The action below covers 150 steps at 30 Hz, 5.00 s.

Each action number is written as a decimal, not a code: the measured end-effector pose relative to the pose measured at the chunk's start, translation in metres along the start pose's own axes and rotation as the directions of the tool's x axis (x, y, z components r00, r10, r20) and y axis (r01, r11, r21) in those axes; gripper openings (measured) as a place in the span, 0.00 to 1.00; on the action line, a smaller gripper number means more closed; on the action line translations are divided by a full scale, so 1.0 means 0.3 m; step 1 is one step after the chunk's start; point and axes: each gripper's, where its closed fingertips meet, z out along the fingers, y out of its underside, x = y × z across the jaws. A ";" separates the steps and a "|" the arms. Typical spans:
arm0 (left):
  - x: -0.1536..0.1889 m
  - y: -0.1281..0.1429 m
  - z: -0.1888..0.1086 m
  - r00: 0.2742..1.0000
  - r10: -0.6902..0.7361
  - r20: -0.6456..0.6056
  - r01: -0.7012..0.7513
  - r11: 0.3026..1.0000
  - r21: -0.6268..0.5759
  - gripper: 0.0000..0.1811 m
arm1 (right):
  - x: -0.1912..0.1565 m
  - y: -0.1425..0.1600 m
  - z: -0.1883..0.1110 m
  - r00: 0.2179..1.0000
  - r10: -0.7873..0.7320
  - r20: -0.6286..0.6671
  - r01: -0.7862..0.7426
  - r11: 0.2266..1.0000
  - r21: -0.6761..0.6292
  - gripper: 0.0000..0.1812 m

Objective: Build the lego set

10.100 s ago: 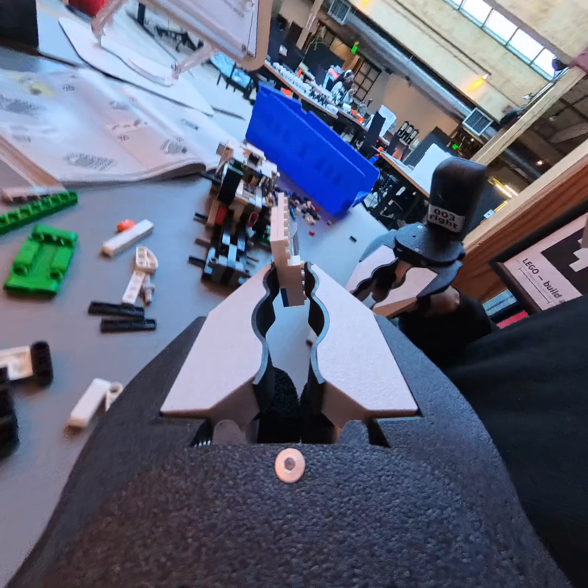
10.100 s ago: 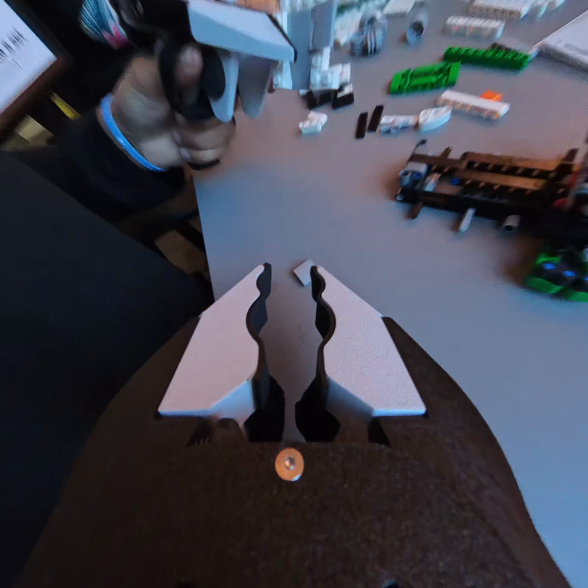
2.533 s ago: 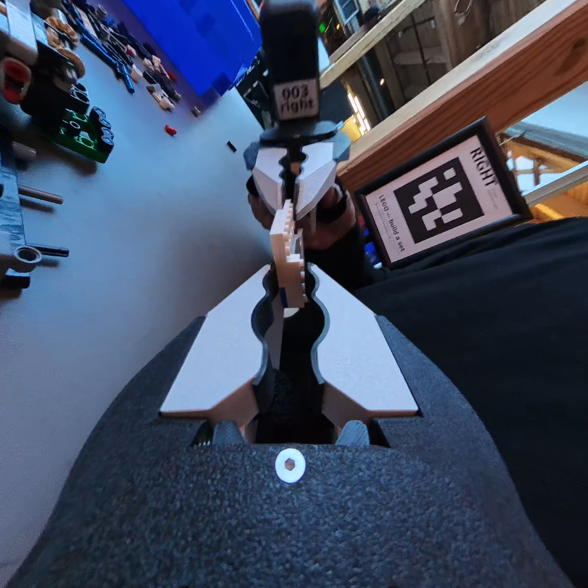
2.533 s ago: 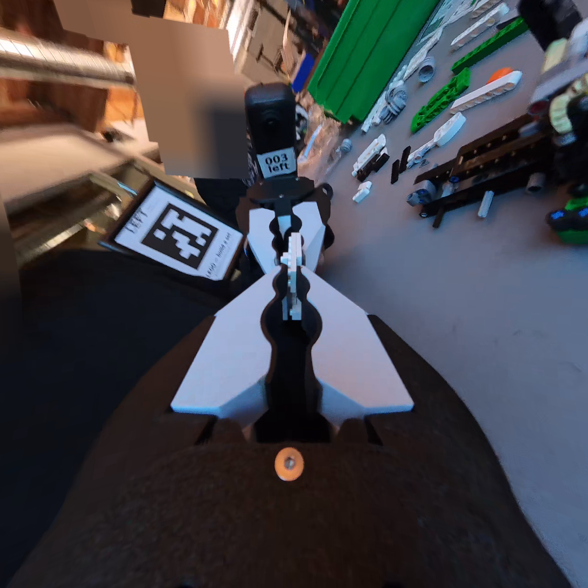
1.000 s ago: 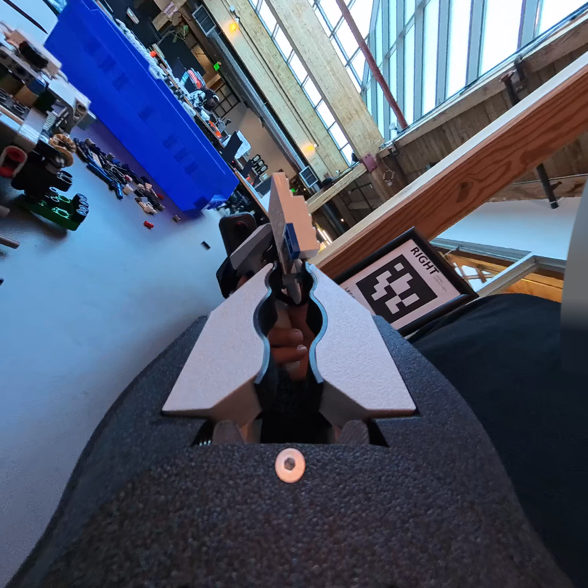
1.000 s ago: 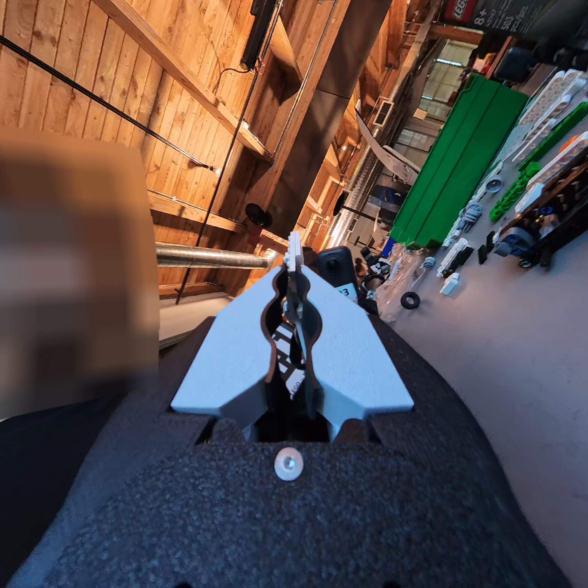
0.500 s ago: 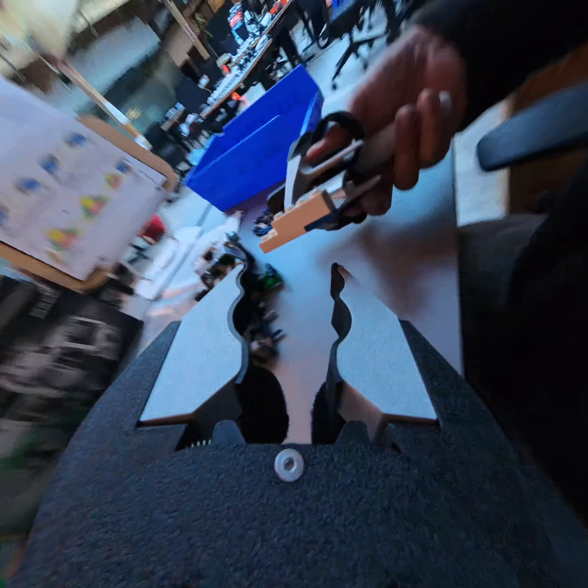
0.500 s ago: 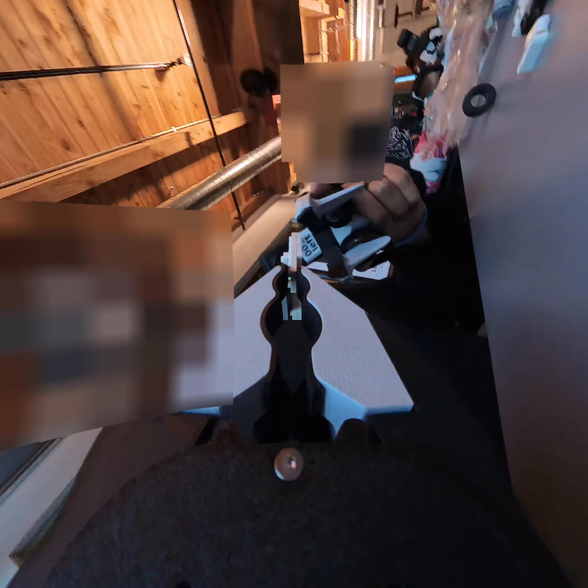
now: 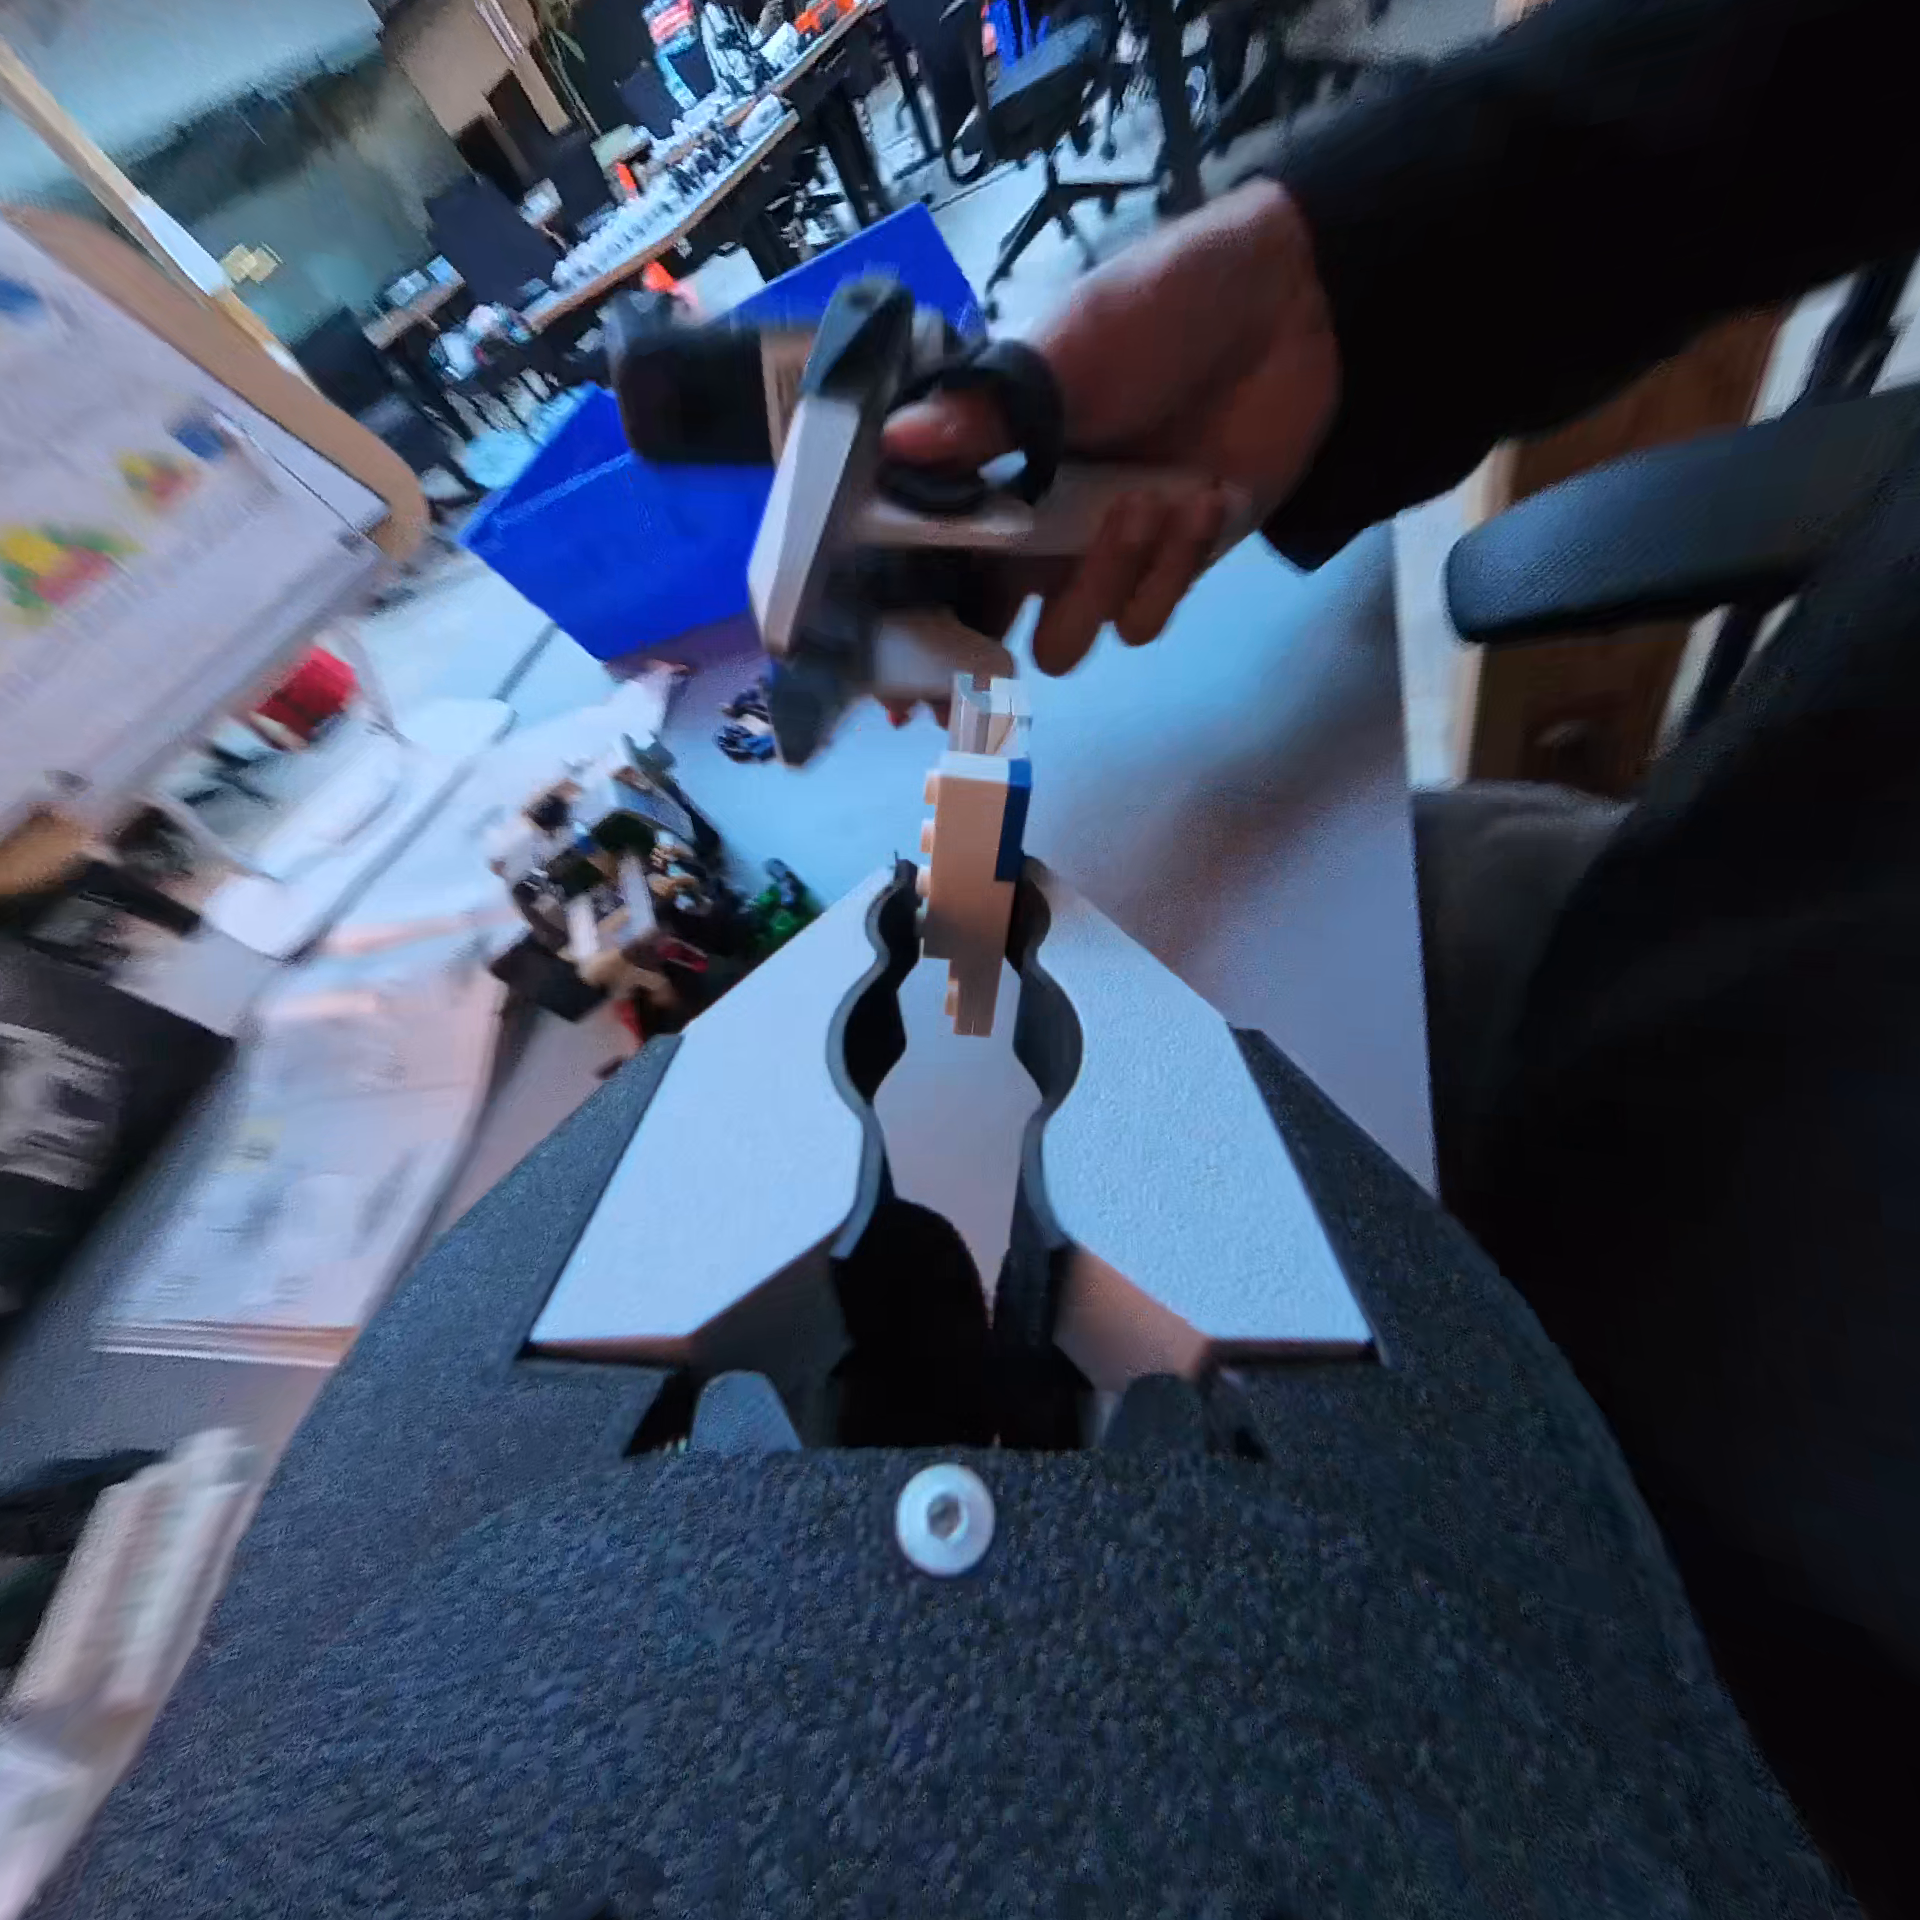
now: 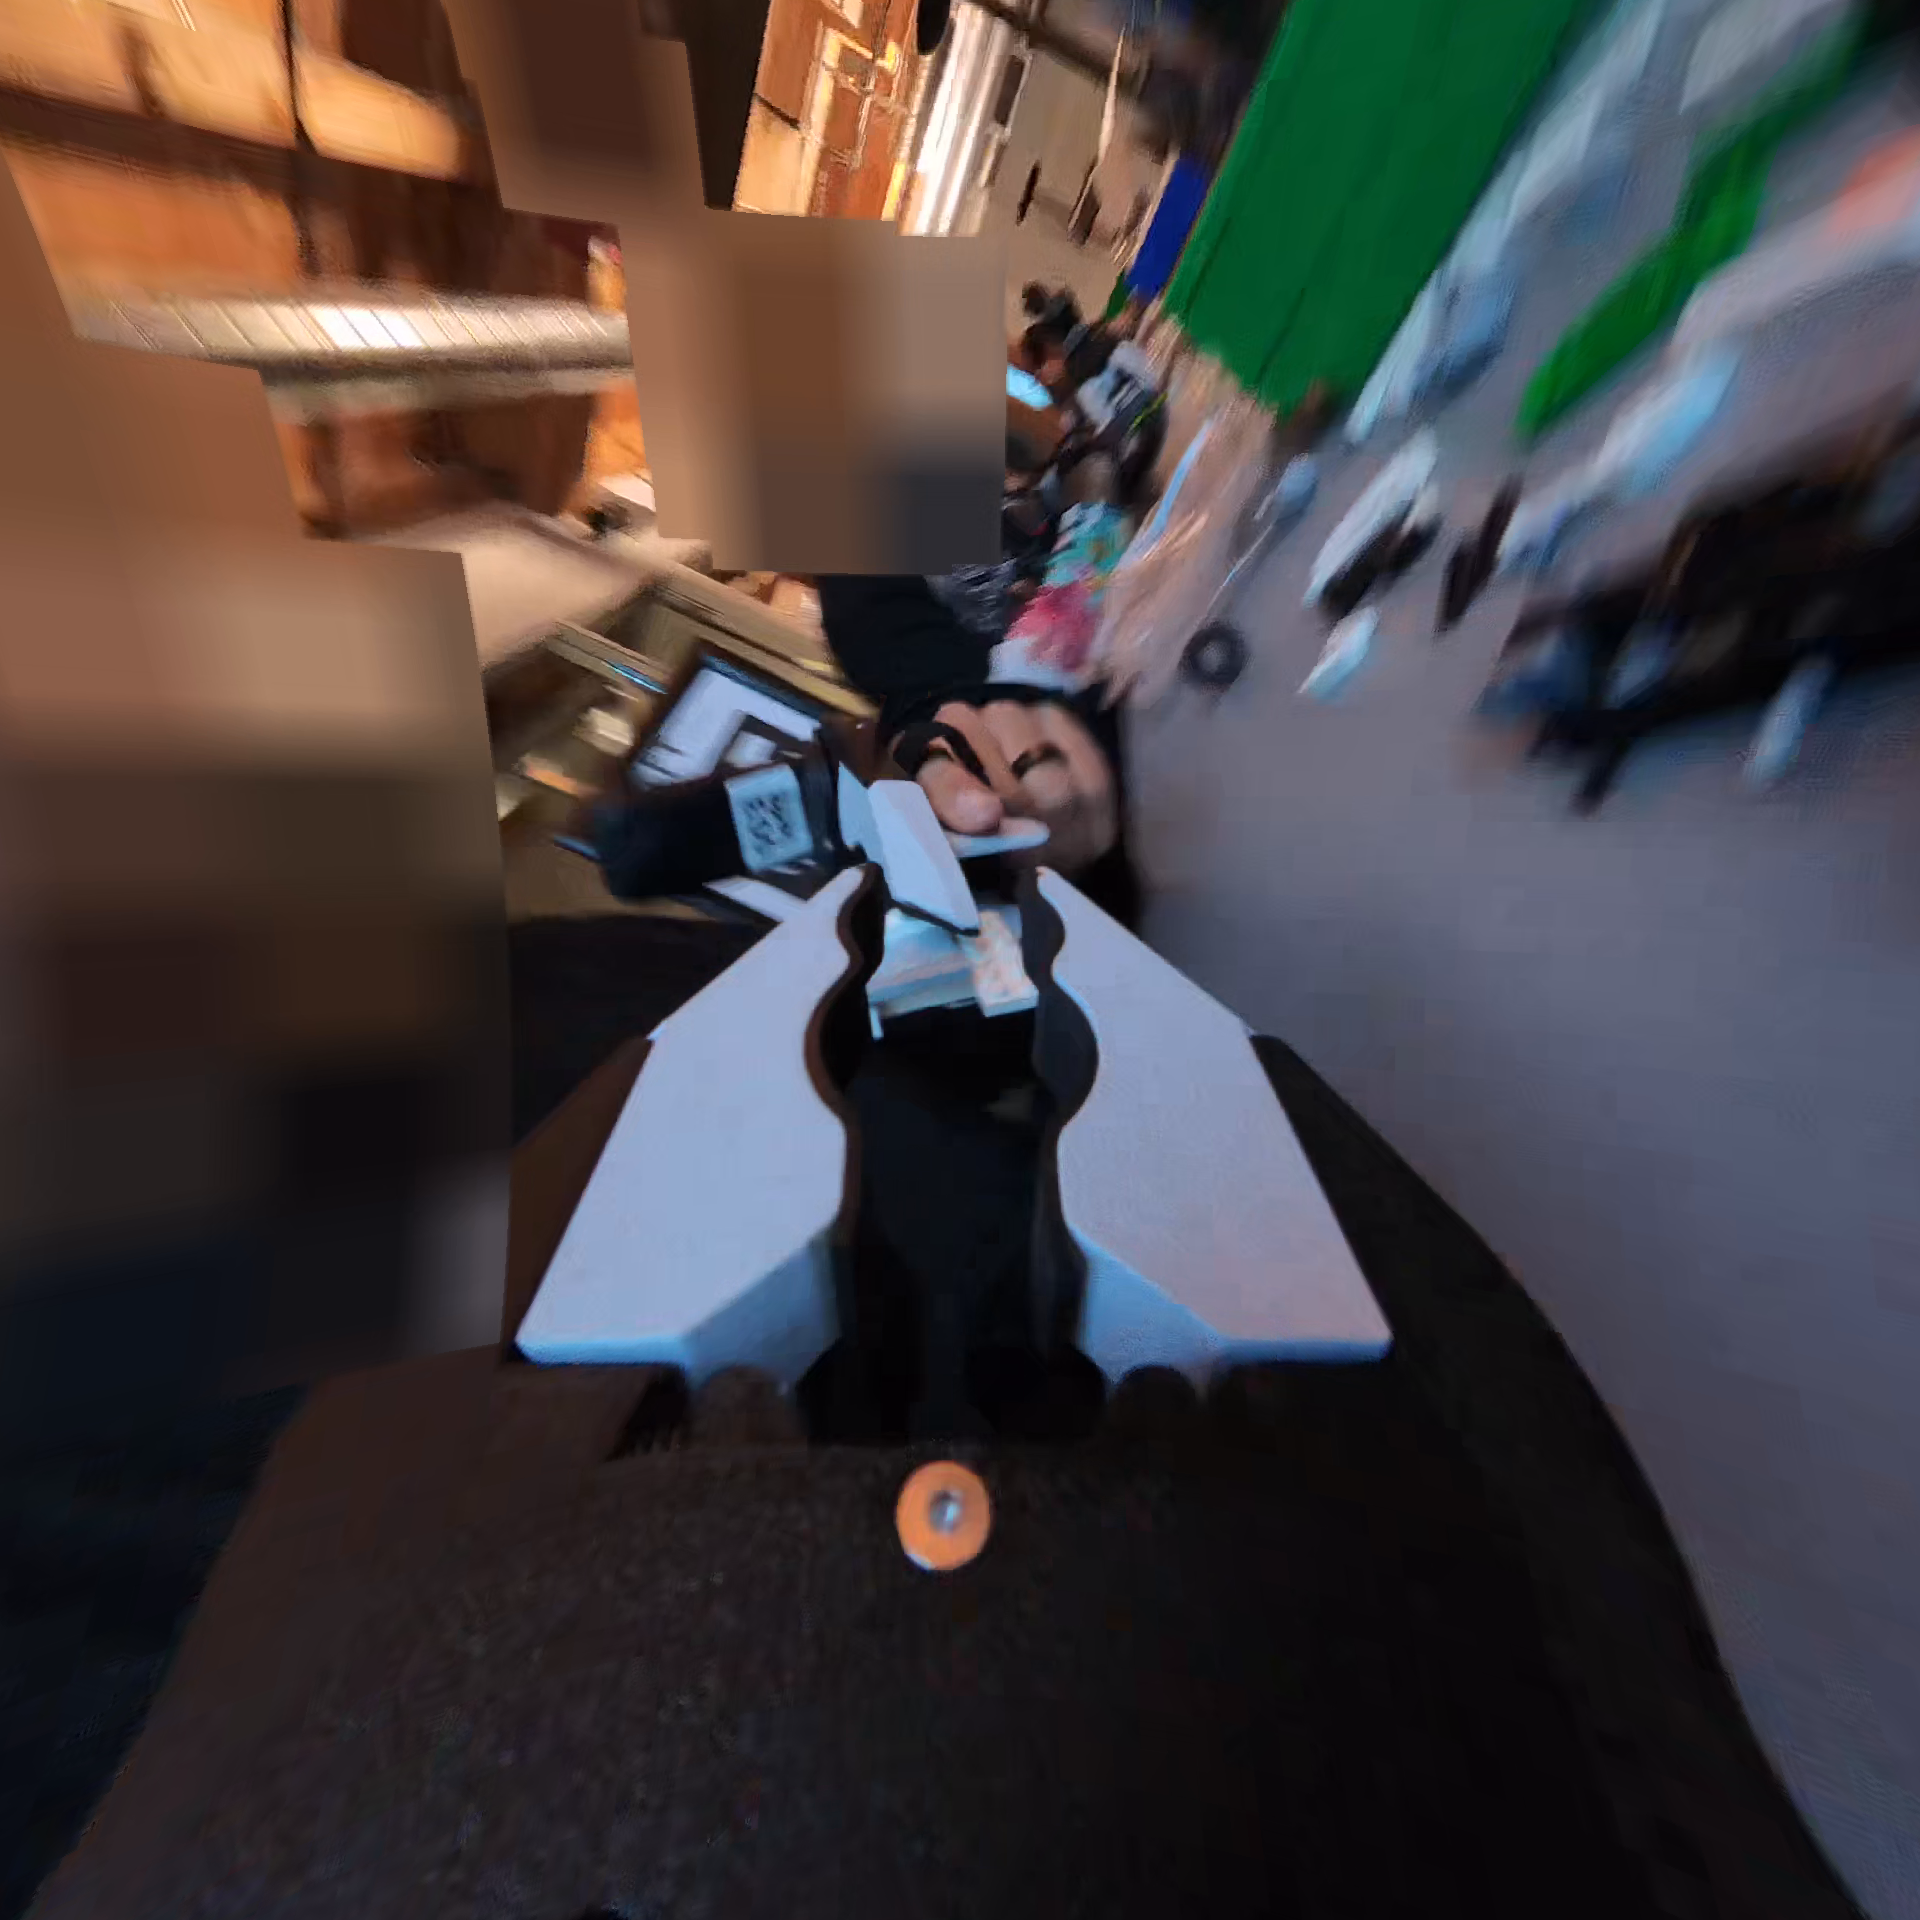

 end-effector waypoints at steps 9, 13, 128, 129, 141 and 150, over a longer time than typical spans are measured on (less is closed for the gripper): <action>0.007 0.041 0.029 0.969 -0.199 -0.147 0.194 0.980 -0.048 0.08 | 0.016 0.116 0.024 0.072 -0.993 -0.097 0.682 0.120 -0.722 0.21; 0.025 0.063 0.045 0.979 -0.138 -0.148 0.123 0.987 -0.106 0.08 | 0.019 0.156 0.047 0.076 -0.997 -0.001 0.643 0.050 -0.764 0.16; -0.004 0.097 0.056 0.972 0.230 -0.052 -0.236 0.952 -0.196 0.07 | 0.020 0.123 0.033 -0.441 -0.896 -0.042 0.623 -0.272 -0.733 0.15; -0.010 0.091 0.053 0.970 0.241 -0.039 -0.244 0.953 -0.178 0.07 | 0.018 0.115 0.014 -0.386 -0.918 -0.093 0.656 -0.202 -0.727 0.16; 0.028 -0.047 0.046 0.746 0.647 0.155 -0.663 0.742 0.096 0.07 | -0.014 0.190 0.038 0.764 -0.645 0.004 0.607 0.716 -0.344 0.49; 0.027 0.019 0.084 0.845 0.530 0.069 -0.531 0.847 -0.004 0.11 | 0.027 0.196 0.050 0.711 -0.701 -0.052 0.628 0.666 -0.402 0.31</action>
